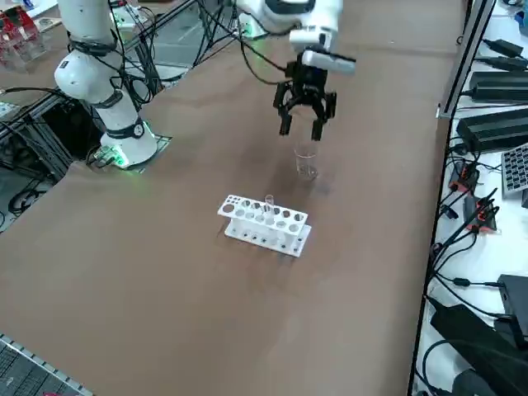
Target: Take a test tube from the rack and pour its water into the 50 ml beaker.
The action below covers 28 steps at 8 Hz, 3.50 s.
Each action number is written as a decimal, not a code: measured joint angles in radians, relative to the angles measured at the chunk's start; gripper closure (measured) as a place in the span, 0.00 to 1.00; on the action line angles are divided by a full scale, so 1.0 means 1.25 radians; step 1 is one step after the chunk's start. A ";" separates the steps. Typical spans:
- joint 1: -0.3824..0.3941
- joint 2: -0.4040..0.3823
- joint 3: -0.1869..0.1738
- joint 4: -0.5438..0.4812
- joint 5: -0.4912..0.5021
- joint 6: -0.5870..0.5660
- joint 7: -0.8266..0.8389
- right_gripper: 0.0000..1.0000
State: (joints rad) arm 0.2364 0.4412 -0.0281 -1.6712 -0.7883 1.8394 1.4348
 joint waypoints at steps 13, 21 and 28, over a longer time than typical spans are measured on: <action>-0.015 0.224 -0.028 -0.017 -0.423 -0.118 0.770 0.10; -0.031 0.274 -0.048 -0.016 -0.440 -0.140 0.785 0.20; -0.031 0.280 -0.049 -0.010 -0.440 -0.168 0.833 0.34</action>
State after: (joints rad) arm 0.1977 0.7916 -0.0899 -1.6843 -1.3381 1.6299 2.4757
